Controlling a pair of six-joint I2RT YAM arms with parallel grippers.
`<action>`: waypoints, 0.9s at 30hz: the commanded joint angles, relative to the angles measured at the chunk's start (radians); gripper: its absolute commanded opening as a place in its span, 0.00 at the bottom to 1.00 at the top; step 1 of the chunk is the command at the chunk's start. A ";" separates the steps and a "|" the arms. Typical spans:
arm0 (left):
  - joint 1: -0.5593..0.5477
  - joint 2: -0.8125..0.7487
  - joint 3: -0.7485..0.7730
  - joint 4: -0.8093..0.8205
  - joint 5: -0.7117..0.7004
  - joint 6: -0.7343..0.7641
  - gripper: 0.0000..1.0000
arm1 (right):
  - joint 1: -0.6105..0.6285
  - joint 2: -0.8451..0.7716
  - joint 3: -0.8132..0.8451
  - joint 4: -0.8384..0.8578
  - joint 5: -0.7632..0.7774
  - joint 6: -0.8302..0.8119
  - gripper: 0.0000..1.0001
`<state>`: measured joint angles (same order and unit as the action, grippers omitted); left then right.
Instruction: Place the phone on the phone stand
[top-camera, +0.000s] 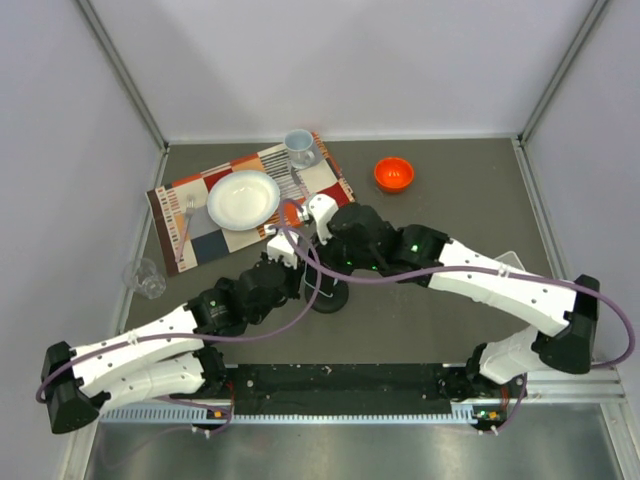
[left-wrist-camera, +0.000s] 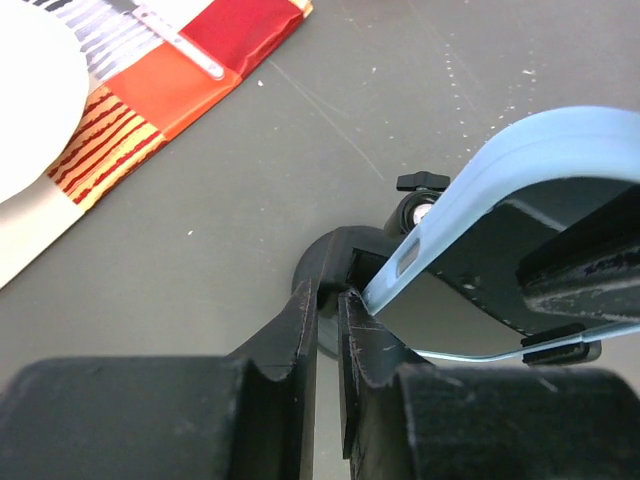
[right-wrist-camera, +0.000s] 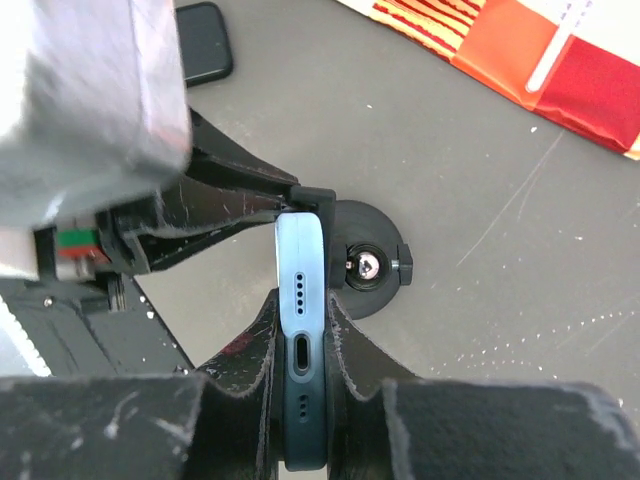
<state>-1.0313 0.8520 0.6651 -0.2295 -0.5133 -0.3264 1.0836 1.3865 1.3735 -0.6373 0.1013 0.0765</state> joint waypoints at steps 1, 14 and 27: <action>0.005 -0.022 0.086 -0.007 -0.245 -0.072 0.00 | 0.002 0.106 0.112 -0.389 0.475 0.029 0.00; -0.093 -0.019 0.185 -0.303 -0.386 -0.367 0.00 | -0.057 0.169 0.124 -0.475 0.646 0.068 0.00; -0.158 0.142 0.378 -0.640 -0.464 -0.652 0.00 | -0.079 0.283 0.175 -0.354 0.634 0.026 0.00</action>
<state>-1.1664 1.0252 0.9615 -0.7616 -0.8837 -0.8421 1.1297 1.6302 1.6531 -0.7910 0.3672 0.2211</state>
